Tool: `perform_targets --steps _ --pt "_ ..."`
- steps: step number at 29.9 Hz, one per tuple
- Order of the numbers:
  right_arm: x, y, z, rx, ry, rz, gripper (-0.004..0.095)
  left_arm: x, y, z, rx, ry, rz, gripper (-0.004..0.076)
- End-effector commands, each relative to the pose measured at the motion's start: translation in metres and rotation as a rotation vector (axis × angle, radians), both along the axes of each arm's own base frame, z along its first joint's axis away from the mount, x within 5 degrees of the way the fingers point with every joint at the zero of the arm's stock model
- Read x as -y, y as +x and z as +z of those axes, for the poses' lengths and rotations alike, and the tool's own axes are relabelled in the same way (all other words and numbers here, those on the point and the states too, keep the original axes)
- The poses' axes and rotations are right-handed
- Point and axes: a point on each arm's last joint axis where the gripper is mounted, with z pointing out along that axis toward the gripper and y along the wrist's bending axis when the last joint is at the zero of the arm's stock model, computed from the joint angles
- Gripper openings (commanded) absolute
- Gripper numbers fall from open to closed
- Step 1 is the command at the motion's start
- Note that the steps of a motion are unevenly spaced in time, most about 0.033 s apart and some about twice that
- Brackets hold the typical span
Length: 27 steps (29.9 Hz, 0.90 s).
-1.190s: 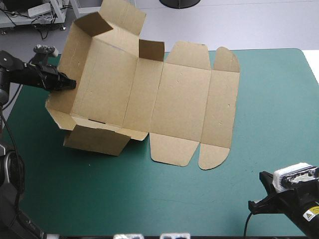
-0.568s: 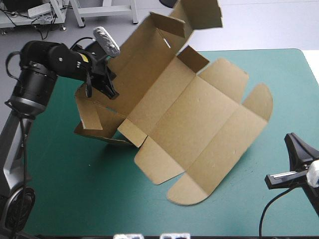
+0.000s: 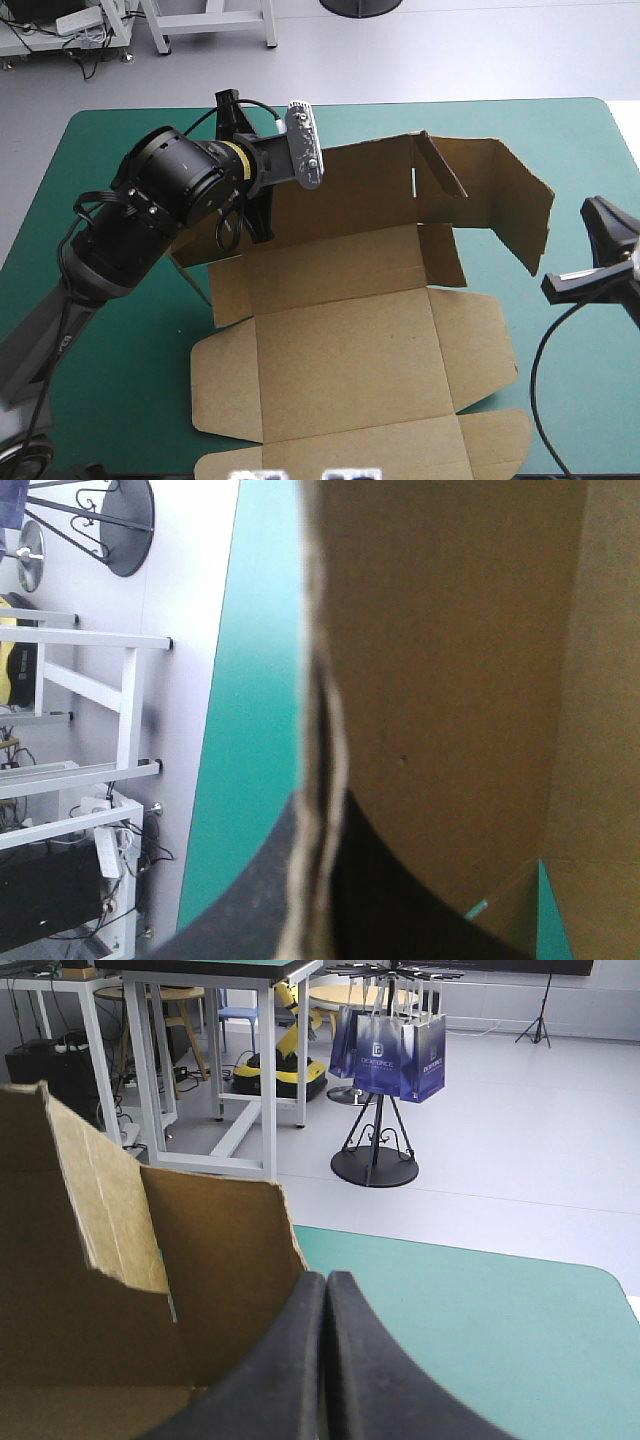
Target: Fold the box
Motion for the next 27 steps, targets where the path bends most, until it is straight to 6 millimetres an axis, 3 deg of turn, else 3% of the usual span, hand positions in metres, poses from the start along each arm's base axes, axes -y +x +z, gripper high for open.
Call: perform_targets --steps 1,5,11,19,27 --pt "0.0 0.006 0.031 0.074 -0.016 0.009 -0.0017 -0.012 -0.015 0.017 0.11 -0.006 0.021 -0.001" --pt "-0.002 0.021 0.048 -0.003 -0.066 0.059 -0.0017 -0.009 -0.014 0.002 0.152 0.041 0.014 -0.001" --pt "-0.004 0.059 0.057 -0.203 -0.124 0.158 -0.0017 -0.012 -0.016 -0.021 0.205 0.077 -0.016 -0.001" --pt "-0.001 0.129 0.064 -0.334 -0.11 0.234 -0.0017 -0.007 -0.01 -0.013 0.36 0.053 -0.062 -0.001" --pt "0.001 0.196 0.051 -0.463 -0.094 0.331 -0.0018 0.002 -0.014 -0.012 0.395 0.052 -0.125 -0.001"
